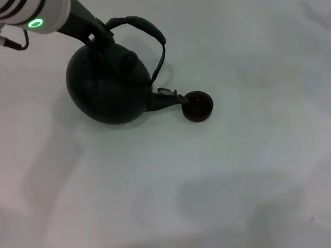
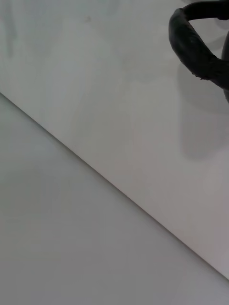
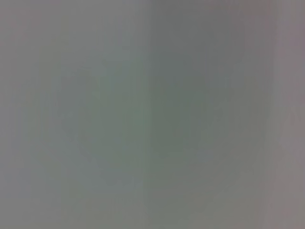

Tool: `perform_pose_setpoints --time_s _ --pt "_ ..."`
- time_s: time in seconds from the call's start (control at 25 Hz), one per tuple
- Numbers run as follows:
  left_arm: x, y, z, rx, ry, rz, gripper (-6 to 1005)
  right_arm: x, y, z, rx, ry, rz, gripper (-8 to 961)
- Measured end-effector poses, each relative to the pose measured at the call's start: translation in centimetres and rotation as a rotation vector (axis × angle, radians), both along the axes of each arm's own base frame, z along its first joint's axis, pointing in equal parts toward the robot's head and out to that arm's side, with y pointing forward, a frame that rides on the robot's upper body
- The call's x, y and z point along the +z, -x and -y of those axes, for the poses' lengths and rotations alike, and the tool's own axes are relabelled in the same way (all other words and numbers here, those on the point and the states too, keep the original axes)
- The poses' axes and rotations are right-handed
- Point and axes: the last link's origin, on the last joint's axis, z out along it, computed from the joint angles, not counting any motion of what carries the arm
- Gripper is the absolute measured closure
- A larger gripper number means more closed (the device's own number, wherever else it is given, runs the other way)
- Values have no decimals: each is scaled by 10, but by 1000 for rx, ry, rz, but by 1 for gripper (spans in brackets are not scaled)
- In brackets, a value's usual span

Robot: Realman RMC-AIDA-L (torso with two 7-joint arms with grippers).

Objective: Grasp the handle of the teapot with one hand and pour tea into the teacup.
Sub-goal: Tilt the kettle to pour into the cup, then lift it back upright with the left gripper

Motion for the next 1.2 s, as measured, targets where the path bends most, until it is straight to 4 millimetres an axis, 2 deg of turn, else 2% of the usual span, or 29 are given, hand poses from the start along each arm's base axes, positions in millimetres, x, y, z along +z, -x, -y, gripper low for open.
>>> perform_pose_setpoints --time_s 0.52,1.2 --pt "-4 -9 -1 -11 10 -14 847 0 0 0 4 -3 11 83" --pt "-6 -3 -3 12 -5 4 849 0 -2 1 0 -2 14 82"
